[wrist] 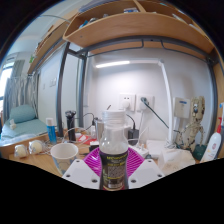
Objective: Pour water
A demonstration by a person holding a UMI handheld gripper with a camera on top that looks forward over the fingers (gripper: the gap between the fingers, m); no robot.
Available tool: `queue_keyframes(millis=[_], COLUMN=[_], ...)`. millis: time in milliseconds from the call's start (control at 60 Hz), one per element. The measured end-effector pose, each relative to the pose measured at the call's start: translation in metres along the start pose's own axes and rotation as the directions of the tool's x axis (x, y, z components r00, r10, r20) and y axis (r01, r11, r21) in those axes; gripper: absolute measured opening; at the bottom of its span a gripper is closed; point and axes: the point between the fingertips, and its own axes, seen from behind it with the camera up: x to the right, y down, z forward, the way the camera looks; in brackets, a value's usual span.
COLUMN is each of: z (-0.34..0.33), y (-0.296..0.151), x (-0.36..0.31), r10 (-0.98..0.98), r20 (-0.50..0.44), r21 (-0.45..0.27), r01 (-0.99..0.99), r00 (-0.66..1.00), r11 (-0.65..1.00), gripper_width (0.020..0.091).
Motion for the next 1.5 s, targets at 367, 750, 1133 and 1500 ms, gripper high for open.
queue_keyframes(millis=[367,750,1133,1500], z=[0.0,-0.069,-0.22,-0.256], y=[0.01,0.021,-0.004,-0.015], x=[0.007,0.002,-0.002,0.005], r10=[0.052,0.109,0.074,0.101], r20=[-0.024,-0.084,-0.265,-0.275], r21=[0.001,-0.064,0.01,0.077], r01=[-0.052,-0.115,-0.073,-0.083], r00=[0.998,0.99,0.961,0.956], r11=[0.999,0.991,0.997,0.994], gripper_width=[0.0393,0.08,0.0807,0.0803])
